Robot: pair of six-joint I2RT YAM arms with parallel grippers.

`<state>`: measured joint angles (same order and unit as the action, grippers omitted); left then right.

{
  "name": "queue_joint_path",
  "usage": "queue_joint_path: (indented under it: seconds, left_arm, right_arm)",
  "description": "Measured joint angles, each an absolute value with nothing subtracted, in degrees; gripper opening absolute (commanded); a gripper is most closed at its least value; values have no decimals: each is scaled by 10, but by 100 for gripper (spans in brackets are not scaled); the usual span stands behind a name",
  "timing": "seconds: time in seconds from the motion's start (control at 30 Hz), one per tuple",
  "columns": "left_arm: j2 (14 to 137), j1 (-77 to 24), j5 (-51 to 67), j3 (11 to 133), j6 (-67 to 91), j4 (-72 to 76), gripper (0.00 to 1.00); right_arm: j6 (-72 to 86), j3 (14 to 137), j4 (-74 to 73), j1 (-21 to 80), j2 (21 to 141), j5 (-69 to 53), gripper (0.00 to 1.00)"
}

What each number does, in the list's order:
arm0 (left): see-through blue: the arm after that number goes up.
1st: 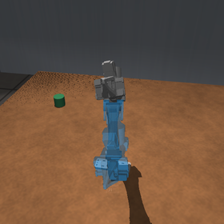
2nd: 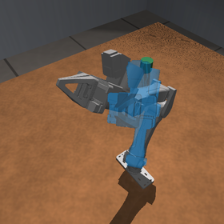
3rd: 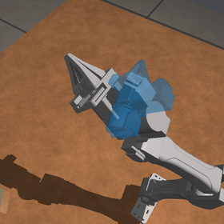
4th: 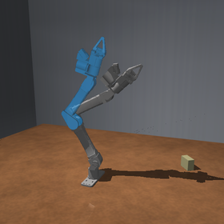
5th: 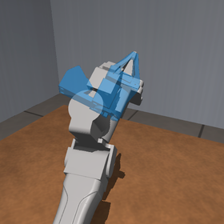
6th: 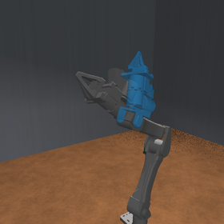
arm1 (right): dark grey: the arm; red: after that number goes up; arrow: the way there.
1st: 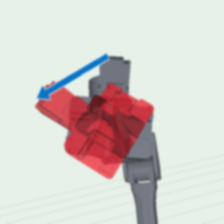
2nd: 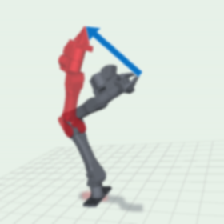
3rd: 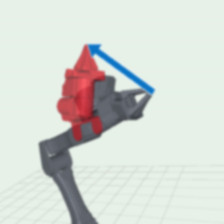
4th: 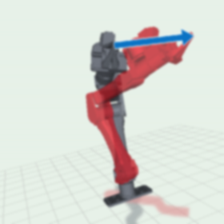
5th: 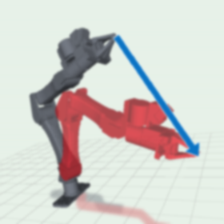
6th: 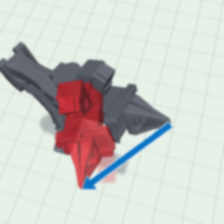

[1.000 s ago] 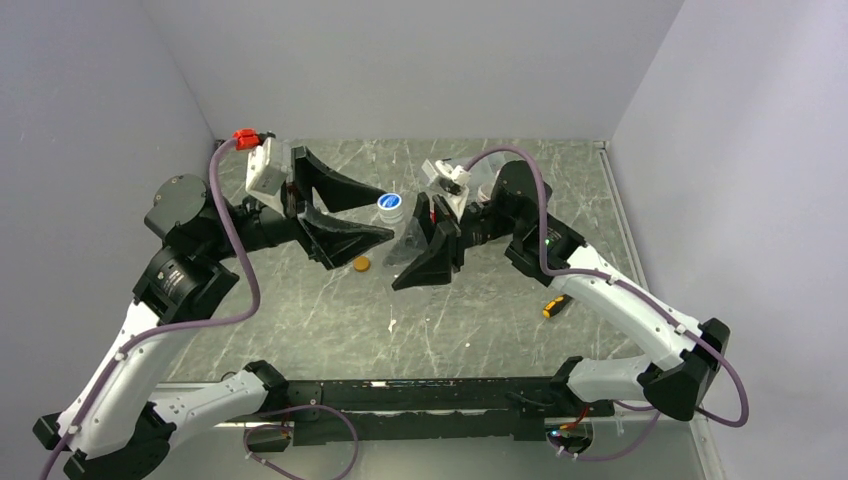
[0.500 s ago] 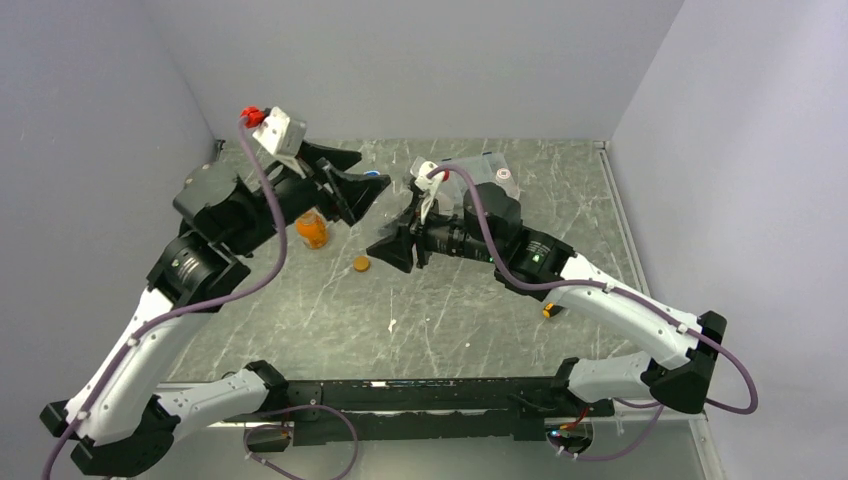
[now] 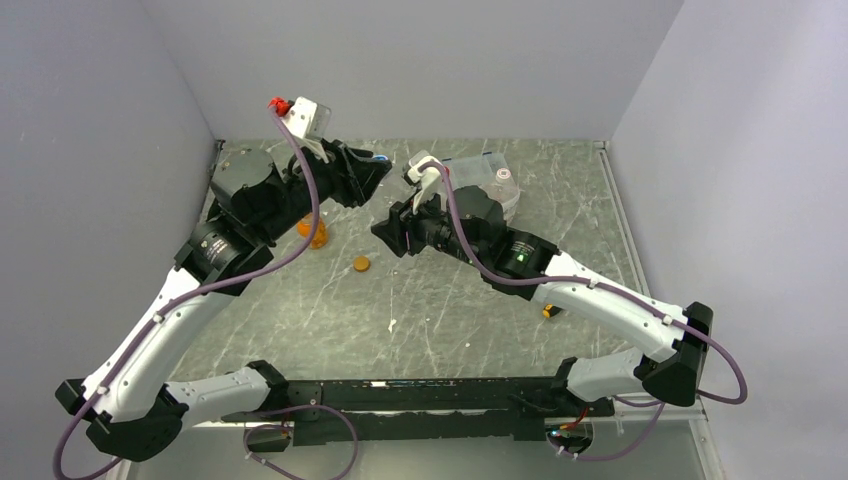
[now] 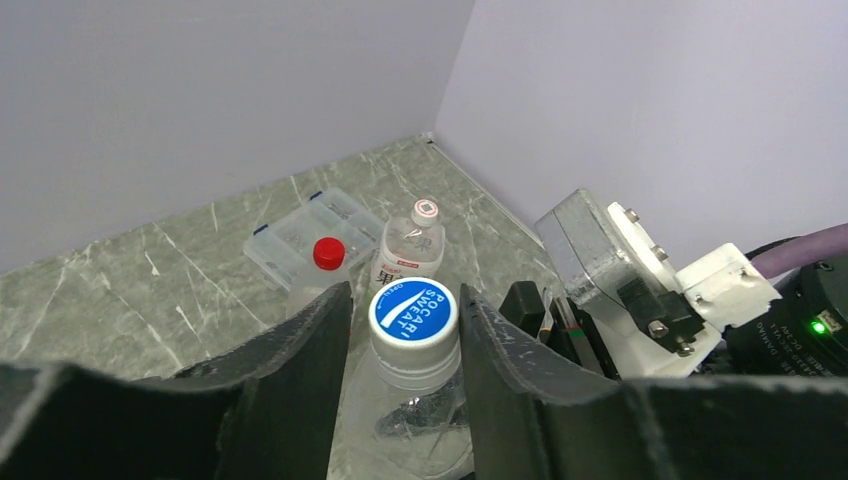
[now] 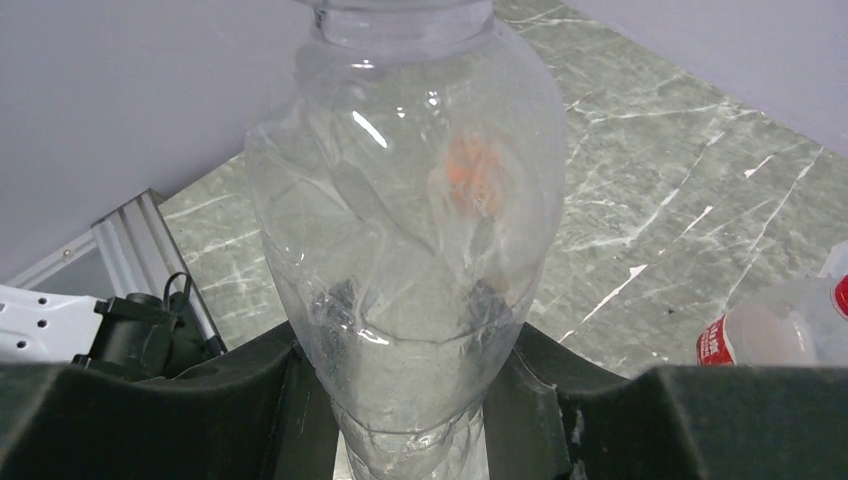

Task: Screw on the bottle caps
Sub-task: Screw the bottle cap onto the plastic bottle.

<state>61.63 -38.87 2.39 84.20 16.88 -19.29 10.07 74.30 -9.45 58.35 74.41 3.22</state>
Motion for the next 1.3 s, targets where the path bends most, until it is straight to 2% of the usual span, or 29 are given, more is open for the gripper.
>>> queue_joint_path:
  seconds: [0.23,0.37,0.57,0.77,1.07,1.27,1.3]
  left_arm:
    - [620,-391,27,842,177,-191,40]
    - [625,-391,28,842,180,-191,32]
    - [627,-391,29,842,183,-191,0]
    - [627,-390,44,842,182,-191,0]
    - [604,-389,186,842,171,-187,0]
    - [563,-388,316,841,175,-155,0]
    - [557,-388,337,841,177,-149,9]
  right_arm:
    - [100,743,-98,584,745,45,4]
    - [100,743,-104,584,745,47,3]
    - [98,743,-107,582,745,40,1]
    - [92,741,-109,550,740,-42,0]
    - [115,688,-80,458,675,-345,0]
    - [160,688,-11,449,663,-535,0]
    - [167,688,4,450,663,-560,0]
